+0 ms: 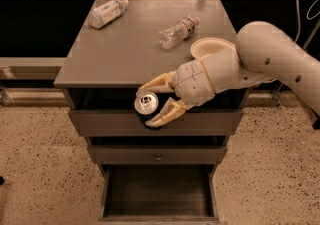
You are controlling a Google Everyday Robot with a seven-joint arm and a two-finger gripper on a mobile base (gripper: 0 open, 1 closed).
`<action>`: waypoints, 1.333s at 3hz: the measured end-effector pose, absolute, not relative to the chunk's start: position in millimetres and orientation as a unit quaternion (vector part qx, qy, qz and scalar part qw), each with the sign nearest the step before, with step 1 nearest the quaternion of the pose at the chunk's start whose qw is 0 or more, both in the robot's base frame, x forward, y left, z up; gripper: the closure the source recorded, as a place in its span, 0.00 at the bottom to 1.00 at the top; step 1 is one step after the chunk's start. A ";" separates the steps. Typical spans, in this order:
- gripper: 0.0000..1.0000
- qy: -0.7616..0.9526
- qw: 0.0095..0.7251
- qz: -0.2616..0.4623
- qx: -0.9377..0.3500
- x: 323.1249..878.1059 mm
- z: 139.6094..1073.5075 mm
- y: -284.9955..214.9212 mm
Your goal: Pick pepsi can from bottom drawer and place on counter
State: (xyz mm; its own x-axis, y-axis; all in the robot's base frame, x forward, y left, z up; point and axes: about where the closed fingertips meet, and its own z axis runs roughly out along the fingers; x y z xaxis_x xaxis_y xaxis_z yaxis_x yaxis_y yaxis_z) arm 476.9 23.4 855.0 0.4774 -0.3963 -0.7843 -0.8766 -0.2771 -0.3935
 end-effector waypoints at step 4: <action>1.00 0.478 0.406 0.319 -0.711 555.9 901.6 122.4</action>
Offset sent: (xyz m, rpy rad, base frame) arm 0.0522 0.1030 0.0640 -0.0515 0.1285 -0.0865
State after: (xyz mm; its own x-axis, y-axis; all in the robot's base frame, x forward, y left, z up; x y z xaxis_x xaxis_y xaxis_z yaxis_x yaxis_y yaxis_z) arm 555.9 122.4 901.6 0.3401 -0.4206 -0.8411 -0.9382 -0.2131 -0.2728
